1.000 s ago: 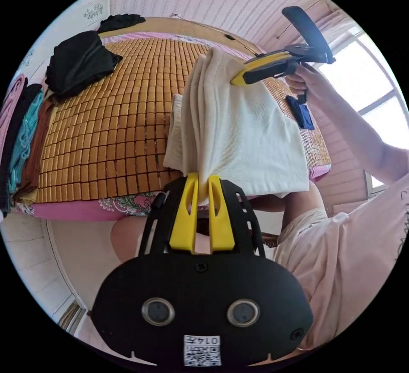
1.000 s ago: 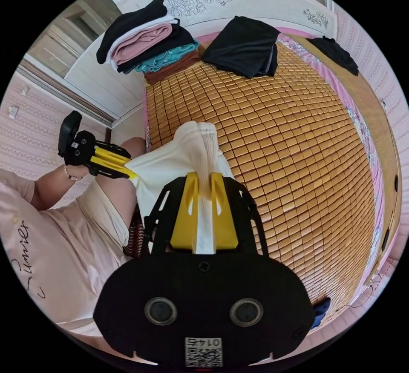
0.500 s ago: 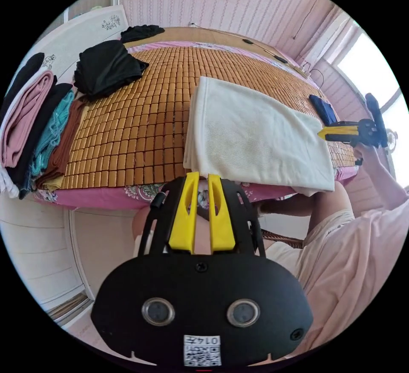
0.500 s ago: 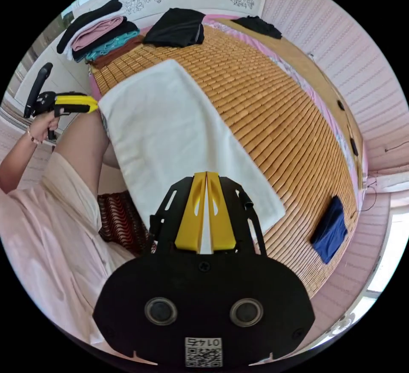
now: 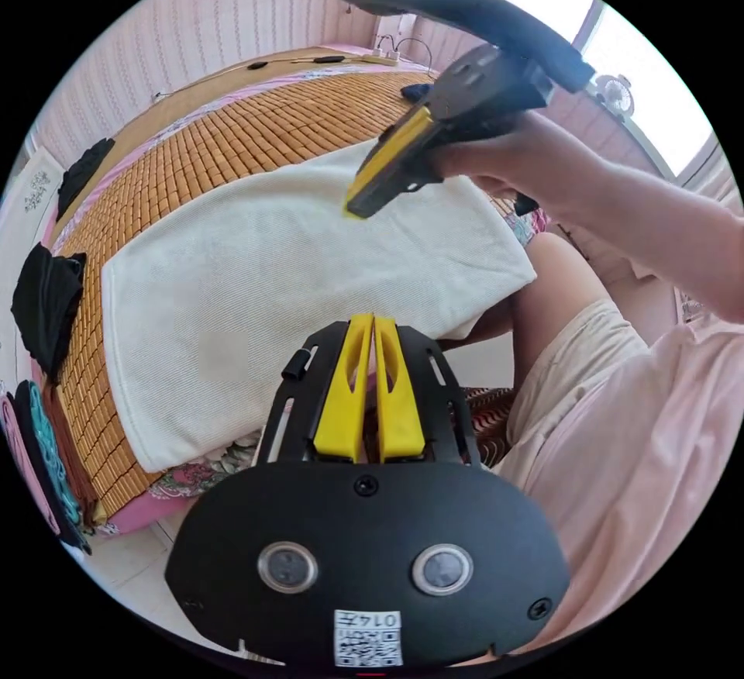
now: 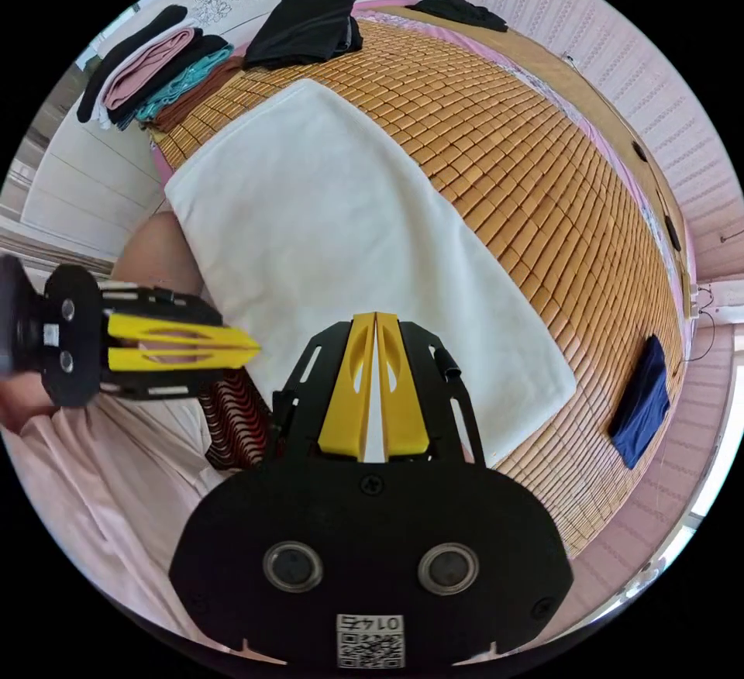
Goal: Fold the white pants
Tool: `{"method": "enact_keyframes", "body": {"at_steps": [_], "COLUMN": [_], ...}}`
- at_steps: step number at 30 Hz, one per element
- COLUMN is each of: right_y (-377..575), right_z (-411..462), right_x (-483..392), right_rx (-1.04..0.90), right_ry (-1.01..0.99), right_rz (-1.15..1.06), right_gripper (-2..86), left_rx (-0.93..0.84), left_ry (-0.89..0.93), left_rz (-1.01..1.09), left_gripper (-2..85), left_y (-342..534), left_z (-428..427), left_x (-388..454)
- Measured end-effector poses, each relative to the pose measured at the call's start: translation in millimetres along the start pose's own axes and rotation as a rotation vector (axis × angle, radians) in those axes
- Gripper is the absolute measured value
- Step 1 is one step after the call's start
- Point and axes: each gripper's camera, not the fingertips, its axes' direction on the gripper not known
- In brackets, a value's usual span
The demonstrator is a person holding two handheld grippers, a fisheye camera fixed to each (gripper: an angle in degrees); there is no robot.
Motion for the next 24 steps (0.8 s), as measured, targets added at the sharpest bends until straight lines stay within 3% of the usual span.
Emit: {"method": "enact_keyframes", "body": {"at_steps": [4,11,16,24], "right_y": [-53.8,-75.3,-101.2,-139.1], "right_z": [24.2,65.0,47.2,87.9], "right_x": [-1.9,-25.9,-16.3,-6.3], "right_rx": [-0.099,-0.222,-0.250,-0.456], "right_ry": [0.082,0.210,0.229,0.153], "right_rz": [-0.077,-0.275,-0.327,-0.384], "right_gripper": [-0.3,-0.5,-0.5,-0.9], "left_rx": [-0.103,-0.085,-0.089,-0.064], "left_ry": [-0.028,0.051,0.071,0.036], "left_rz": [0.051,-0.037,0.023,0.043], "left_gripper": [-0.9,-1.0,-1.0,-1.0], "left_y": [-20.4,-28.9,-36.6,-49.3], "left_z": [38.7,56.4,65.2,73.5], "left_x": [11.7,8.4,12.4,27.0]}}
